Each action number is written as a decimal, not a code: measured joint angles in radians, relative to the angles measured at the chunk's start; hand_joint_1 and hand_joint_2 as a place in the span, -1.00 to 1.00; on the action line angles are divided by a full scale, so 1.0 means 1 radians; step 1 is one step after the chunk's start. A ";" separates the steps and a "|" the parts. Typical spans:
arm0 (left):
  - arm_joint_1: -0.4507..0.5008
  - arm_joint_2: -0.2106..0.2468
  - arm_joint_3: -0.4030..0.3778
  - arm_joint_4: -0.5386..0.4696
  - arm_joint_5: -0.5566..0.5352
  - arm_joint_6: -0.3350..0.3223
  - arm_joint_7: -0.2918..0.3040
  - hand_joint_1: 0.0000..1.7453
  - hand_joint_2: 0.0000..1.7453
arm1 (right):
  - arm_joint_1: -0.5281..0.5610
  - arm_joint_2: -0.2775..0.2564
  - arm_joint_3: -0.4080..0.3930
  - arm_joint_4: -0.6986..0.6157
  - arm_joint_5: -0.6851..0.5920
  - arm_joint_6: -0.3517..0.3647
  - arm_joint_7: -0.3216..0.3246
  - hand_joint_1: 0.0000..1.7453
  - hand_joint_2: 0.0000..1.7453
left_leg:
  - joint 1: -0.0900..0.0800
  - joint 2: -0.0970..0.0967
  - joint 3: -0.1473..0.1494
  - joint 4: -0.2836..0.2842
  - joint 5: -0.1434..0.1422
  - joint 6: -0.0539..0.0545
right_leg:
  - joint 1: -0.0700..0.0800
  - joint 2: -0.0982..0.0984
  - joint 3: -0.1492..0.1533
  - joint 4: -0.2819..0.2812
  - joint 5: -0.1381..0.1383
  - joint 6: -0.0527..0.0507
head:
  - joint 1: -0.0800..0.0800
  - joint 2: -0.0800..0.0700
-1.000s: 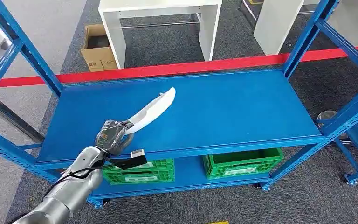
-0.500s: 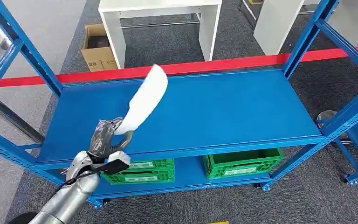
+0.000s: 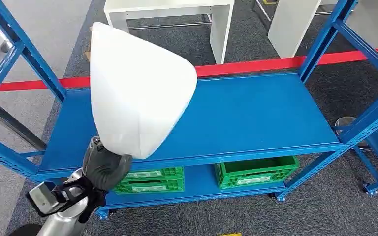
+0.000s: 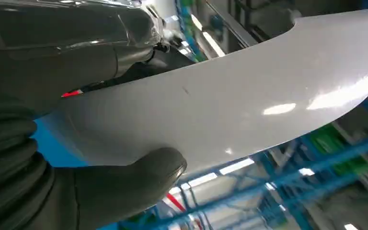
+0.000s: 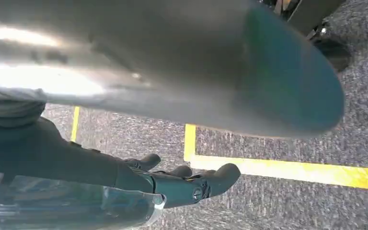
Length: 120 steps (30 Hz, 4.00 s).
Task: Take the parts from the cabinet and place them on the table.
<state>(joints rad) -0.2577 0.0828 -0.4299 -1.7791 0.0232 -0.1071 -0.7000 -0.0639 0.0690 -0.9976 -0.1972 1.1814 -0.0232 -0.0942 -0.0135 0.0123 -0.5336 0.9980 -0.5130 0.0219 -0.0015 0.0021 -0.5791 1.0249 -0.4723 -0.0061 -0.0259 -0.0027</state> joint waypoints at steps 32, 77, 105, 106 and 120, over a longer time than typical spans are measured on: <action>-0.029 -0.007 -0.111 -0.092 -0.009 0.000 0.002 1.00 1.00 | -0.016 -0.014 -0.043 0.003 -0.027 -0.002 0.093 -1.00 -1.00 | 0.030 -0.006 -0.146 0.308 -0.163 -0.034 | -0.032 0.008 -0.037 0.025 0.011 0.000 | 0.003 0.000; -0.185 0.002 -0.232 0.061 0.010 0.030 0.002 1.00 1.00 | 0.001 -0.063 -0.144 0.000 -0.081 -0.078 0.125 -1.00 -1.00 | 0.000 -0.005 0.029 -0.032 0.011 0.038 | -0.028 0.001 -0.140 0.167 -0.077 0.048 | 0.000 0.000; -0.186 -0.001 -0.260 0.154 -0.007 0.025 0.002 1.00 1.00 | 0.004 -0.067 -0.250 -0.002 -0.214 -0.103 0.073 -1.00 -1.00 | 0.021 -0.035 0.022 -0.035 0.024 0.005 | -0.037 0.062 -0.021 -0.006 0.015 0.049 | -0.004 0.000; -0.186 -0.005 -0.261 0.156 -0.005 0.025 0.002 1.00 1.00 | 0.003 -0.068 -0.255 -0.002 -0.220 -0.110 0.078 -1.00 -1.00 | 0.021 -0.024 0.019 -0.035 0.026 0.011 | -0.034 0.032 -0.049 0.050 -0.022 0.049 | 0.000 0.000; -0.180 -0.051 -0.281 0.172 -0.034 0.030 0.056 1.00 1.00 | -0.007 -0.049 -0.356 -0.002 -0.308 -0.133 0.133 -1.00 -1.00 | 0.013 0.054 -0.001 0.004 -0.005 -0.026 | -0.029 -0.015 -0.002 -0.010 0.016 0.017 | 0.002 0.000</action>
<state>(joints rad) -0.4377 0.0316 -0.7107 -1.6075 -0.0111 -0.0767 -0.6439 -0.0710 0.0202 -1.3535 -0.1995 0.8736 -0.1560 0.0385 -0.0010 0.0662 -0.5343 1.0017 -0.5178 -0.0044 -0.0306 -0.0131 -0.5806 1.0146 -0.4564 0.0104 -0.0240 -0.0027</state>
